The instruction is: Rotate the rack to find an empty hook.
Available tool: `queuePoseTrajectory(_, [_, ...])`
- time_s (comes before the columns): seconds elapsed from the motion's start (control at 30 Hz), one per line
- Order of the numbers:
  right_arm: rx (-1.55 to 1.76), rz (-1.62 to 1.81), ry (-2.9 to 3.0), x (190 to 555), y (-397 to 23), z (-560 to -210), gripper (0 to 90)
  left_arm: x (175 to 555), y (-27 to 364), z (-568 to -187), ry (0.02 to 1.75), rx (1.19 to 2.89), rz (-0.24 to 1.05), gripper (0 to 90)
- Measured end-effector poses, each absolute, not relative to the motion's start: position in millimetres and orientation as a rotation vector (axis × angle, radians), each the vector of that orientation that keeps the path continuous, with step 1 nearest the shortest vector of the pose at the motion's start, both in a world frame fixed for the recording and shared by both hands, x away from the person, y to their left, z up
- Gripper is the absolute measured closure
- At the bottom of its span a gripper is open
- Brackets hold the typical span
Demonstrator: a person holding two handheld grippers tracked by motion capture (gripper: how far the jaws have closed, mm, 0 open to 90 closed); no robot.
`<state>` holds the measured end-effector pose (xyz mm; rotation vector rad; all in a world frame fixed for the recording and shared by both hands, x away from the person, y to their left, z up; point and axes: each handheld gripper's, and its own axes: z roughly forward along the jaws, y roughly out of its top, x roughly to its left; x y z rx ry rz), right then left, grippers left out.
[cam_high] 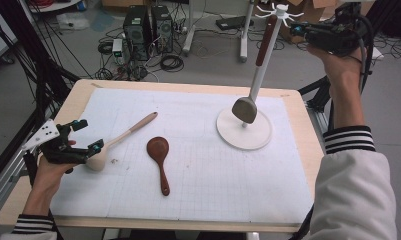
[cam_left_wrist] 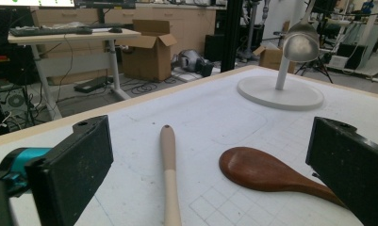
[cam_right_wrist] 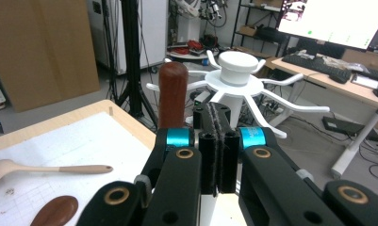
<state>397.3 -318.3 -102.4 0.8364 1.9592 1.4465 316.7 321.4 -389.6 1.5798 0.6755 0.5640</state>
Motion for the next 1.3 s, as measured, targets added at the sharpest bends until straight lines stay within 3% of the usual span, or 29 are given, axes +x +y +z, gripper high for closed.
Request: queuePoseTrajectory(1.3, [0.779,1.463,1.978,393,-308,-99,90.0,317,317,-385,0.674,1.619,0.564,1.7])
